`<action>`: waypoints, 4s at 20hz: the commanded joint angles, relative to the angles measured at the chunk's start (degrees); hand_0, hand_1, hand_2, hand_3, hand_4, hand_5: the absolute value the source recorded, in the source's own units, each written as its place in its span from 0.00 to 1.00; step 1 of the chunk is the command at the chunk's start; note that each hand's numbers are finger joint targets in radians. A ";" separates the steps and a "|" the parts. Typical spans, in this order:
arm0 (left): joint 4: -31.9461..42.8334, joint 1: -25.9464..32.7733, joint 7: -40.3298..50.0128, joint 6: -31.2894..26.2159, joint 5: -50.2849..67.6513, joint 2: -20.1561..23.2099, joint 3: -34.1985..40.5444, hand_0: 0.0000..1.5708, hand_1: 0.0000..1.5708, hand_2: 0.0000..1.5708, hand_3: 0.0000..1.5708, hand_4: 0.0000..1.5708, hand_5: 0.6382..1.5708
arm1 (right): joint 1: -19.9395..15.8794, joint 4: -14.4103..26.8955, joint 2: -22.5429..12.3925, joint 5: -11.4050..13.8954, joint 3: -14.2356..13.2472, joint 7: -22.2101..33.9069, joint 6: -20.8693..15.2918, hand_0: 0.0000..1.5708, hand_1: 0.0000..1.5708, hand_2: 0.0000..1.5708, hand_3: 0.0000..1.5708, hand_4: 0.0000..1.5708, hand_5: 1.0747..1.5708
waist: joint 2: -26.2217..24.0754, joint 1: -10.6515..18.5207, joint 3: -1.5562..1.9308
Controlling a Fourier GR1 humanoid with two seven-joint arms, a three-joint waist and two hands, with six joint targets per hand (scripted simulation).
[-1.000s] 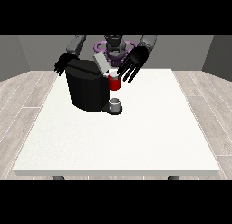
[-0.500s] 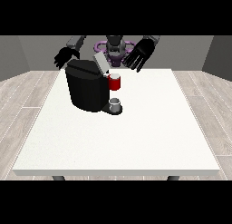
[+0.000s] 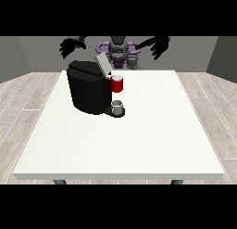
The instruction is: Insert the coffee pod into the coffee machine and close the lid
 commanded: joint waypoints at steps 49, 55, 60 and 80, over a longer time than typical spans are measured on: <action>-42.30 34.47 9.26 -0.54 26.98 -8.74 -7.18 0.00 0.00 0.00 0.00 0.00 1.00 | -27.57 19.62 -3.25 4.16 -1.11 0.81 7.64 0.00 0.00 0.00 0.00 0.00 1.00 | 8.32 13.63 0.07; -42.25 32.56 9.85 1.39 27.97 -7.73 -6.44 0.00 0.00 0.00 0.00 0.00 1.00 | -30.34 20.84 -3.02 4.36 -0.44 1.26 9.58 0.00 0.00 0.00 0.00 0.00 1.00 | 9.11 11.66 0.06; -44.69 35.35 11.38 1.00 27.44 -7.82 -8.40 0.00 0.00 0.00 0.00 0.00 1.00 | -31.37 23.58 -5.04 4.16 -2.11 0.64 10.86 0.00 0.00 0.00 0.00 0.00 1.00 | 8.54 13.64 0.07; -41.04 34.25 9.52 0.81 29.44 -5.84 -7.49 0.00 0.00 0.00 0.00 0.08 1.00 | -40.12 25.36 -1.03 12.28 2.63 0.49 6.68 0.00 0.00 0.00 0.00 0.07 1.00 | 10.36 14.20 0.06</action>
